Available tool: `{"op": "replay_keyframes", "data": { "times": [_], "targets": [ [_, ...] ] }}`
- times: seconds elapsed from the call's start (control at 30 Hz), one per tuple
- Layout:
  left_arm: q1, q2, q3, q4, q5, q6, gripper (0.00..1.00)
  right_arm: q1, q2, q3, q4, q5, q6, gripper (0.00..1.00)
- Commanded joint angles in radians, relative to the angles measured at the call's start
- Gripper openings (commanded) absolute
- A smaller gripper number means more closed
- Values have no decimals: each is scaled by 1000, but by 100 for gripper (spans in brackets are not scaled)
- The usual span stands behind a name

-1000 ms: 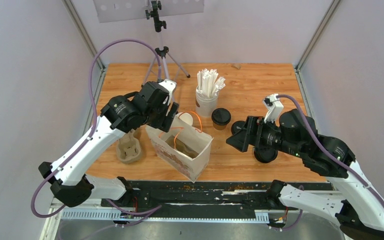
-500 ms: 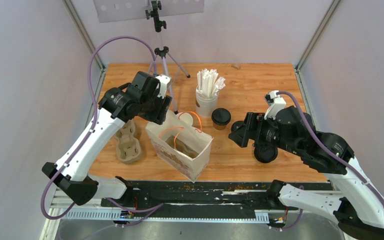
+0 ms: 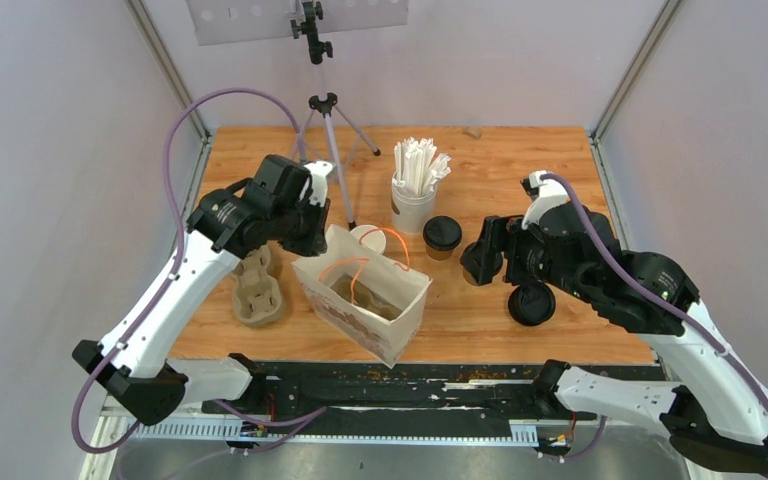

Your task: Pack the takeout coffee

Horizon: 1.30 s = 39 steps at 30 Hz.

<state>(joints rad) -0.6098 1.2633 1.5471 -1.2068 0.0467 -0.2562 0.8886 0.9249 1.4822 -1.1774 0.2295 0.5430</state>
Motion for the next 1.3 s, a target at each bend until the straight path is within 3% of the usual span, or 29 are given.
{"op": "replay_keyframes", "data": {
  "times": [0.0, 0.17, 0.5, 0.73, 1.03, 1.27],
  "targets": [
    [0, -118, -99, 148, 91, -254, 0, -1, 21, 51, -30, 81, -76, 88],
    [0, -217, -231, 319, 84, -468, 0, -1, 42, 22, -16, -1, 25, 85],
    [0, -307, -336, 397, 2, -726, 0, -2, 144, 114, -77, -79, 212, 78],
    [0, -257, -274, 320, -44, -698, 0, 0, 274, 263, -205, -181, 293, 72],
    [1, -218, -223, 280, -122, -762, 0, 0, 263, 176, -182, -230, 322, 71],
    [-1, -271, -289, 306, -160, -837, 0, -1, 271, 170, -176, -264, 335, 65]
  ]
}}
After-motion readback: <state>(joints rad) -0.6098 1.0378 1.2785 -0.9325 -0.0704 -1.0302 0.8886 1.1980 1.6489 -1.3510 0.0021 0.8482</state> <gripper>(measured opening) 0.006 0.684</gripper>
